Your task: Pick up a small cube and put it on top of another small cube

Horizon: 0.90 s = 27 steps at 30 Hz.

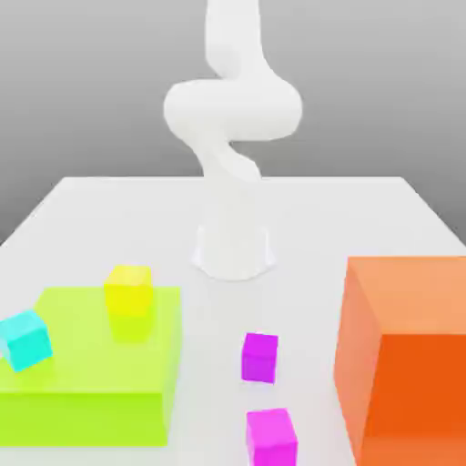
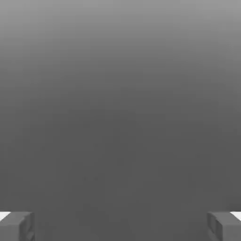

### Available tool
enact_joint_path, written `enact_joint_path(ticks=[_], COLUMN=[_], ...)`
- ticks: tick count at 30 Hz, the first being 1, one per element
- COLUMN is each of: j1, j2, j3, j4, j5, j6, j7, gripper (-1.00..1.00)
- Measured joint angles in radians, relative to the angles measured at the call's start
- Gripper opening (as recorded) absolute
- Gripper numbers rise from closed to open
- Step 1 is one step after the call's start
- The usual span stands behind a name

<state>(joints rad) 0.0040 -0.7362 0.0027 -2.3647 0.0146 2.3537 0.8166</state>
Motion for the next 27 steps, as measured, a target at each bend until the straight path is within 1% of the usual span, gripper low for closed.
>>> enact_joint_path(ticks=[11,14,17,19,22,25,26,27], j1=[0.018,0.021,0.015,0.016,0.041,0.09,0.102,0.102], j2=[0.344,0.45,0.586,0.707,0.829,0.939,0.963,0.963], j3=[0.055,0.08,0.11,0.107,0.07,0.017,0.006,0.006], j4=[-0.335,-0.435,-0.539,-0.566,-0.559,-0.542,-0.539,-0.539], j5=[0.058,0.061,0.043,0.002,-0.053,-0.073,-0.075,-0.075], j6=[0.282,0.367,0.474,0.567,0.666,0.757,0.777,0.777], j7=[0.103,0.144,0.206,0.254,0.297,0.315,0.317,0.317], gripper=[0.0,0.0,0.0,0.0,0.0,0.0,-1.0,-1.0])
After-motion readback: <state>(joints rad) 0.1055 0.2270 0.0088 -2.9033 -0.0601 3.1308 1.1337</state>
